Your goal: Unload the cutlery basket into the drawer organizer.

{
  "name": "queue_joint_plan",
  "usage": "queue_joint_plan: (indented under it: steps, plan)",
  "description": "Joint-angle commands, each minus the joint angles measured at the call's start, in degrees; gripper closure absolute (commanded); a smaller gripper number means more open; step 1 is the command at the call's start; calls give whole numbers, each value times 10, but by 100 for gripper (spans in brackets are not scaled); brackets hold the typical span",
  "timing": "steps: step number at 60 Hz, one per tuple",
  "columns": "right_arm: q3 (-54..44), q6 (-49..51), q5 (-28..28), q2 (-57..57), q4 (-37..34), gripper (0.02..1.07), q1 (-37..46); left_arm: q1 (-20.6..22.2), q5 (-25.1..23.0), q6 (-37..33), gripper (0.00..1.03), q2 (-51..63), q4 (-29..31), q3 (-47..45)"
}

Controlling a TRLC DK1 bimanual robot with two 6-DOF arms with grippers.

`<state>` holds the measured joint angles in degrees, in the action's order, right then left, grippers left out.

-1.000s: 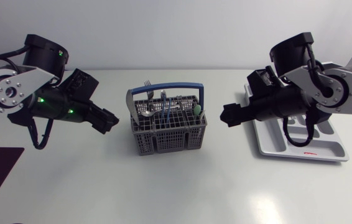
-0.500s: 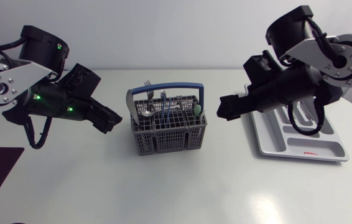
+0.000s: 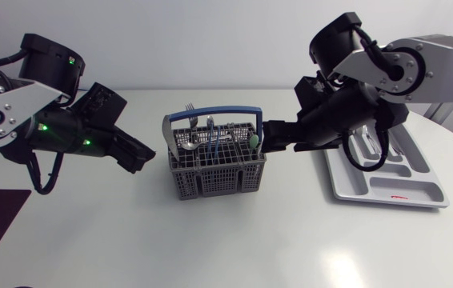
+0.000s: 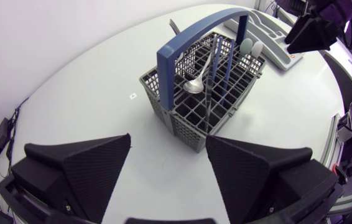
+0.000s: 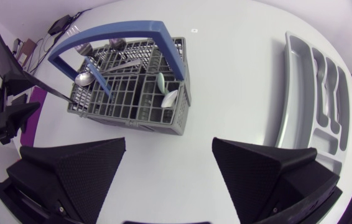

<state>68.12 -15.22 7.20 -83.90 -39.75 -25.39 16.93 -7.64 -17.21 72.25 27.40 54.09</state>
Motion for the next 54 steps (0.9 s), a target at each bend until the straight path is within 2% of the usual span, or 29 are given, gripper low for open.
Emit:
queue_joint_plan:
  steps: [1,10,16,23,27,40,47,54]
  plan:
    - [16,-32,-6,-15,-8,7,4,-7,1,-13,15,-11,-4,-16]
    - [34,-48,-9,-27,-35,7,-12,-11,1,-15,15,-12,-9,-22]
    - [27,-73,-12,-22,-26,7,-12,-11,1,-15,15,-12,-14,-28]
    - [30,-118,-17,-34,-16,7,-6,-12,1,-15,15,-12,-19,-30]
    - [32,-176,-34,-39,-16,7,-12,-12,1,-15,15,-12,-20,-31]
    - [43,-243,-47,-70,-9,8,-30,-10,1,-13,15,-12,-28,-37]
    - [47,-265,-71,-85,11,25,-36,-8,1,-12,15,-12,-29,-37]
    - [47,-276,-112,-85,44,68,-38,-9,1,-12,15,-12,-29,-38]
